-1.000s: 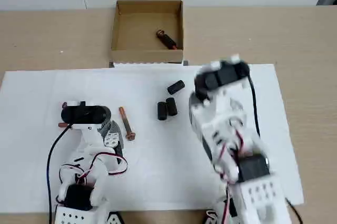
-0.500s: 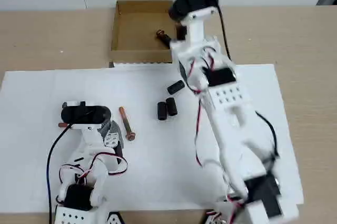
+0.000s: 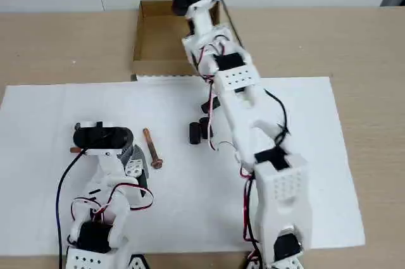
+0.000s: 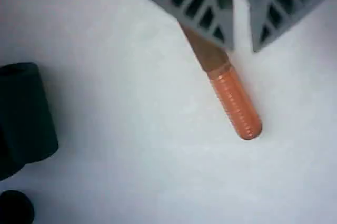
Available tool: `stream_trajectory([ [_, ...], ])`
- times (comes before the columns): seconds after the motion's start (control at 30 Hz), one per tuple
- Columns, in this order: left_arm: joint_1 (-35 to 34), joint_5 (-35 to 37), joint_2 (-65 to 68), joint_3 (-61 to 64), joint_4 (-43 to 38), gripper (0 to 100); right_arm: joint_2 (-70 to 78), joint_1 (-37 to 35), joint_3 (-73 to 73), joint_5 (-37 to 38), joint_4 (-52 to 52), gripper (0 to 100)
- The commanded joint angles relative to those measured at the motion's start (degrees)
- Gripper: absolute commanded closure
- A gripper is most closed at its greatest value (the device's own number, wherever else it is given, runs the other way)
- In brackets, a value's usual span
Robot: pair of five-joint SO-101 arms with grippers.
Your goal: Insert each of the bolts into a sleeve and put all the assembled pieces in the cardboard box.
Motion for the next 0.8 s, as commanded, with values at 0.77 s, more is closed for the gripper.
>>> stream_trajectory([
  [0.77,-4.13,2.64,-0.44,-0.13,0.00,99,-4.44,-0.92,-7.38,1.93,11.91,88.0],
])
